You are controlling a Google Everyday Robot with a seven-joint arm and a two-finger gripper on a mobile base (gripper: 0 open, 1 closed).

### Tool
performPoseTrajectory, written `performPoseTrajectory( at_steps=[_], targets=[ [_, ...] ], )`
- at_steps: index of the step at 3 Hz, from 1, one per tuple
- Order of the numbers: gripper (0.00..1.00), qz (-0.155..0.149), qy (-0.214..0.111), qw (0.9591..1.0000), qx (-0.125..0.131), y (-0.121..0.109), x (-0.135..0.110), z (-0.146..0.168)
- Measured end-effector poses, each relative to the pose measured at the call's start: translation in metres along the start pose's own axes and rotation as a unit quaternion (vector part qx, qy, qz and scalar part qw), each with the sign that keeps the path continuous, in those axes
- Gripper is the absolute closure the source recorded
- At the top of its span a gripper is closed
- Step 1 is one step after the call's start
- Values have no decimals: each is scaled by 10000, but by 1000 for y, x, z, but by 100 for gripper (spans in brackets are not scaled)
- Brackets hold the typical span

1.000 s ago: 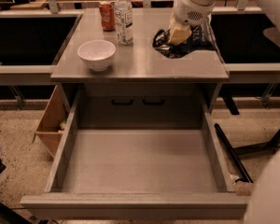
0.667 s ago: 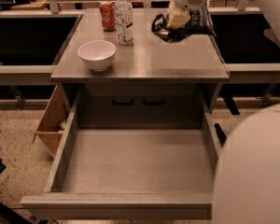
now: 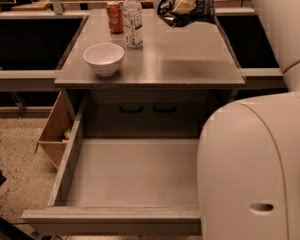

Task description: Pick blue chip bag from top drawer and place on counter

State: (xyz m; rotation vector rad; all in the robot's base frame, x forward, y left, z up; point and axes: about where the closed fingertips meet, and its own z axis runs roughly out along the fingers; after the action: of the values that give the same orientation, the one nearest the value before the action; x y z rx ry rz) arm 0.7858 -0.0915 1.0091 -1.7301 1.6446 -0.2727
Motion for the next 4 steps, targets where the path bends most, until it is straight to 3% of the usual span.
performPoseTrajectory(
  at_steps=[1,2,3,4],
  targets=[
    [100,316,260,9990,150,-8,26,27],
    [100,678,505,9963,133,0,58,53],
    [100,937,448,9946,31,16,79,82],
    [73,938,445,9946,32,17,79,83]
  ],
)
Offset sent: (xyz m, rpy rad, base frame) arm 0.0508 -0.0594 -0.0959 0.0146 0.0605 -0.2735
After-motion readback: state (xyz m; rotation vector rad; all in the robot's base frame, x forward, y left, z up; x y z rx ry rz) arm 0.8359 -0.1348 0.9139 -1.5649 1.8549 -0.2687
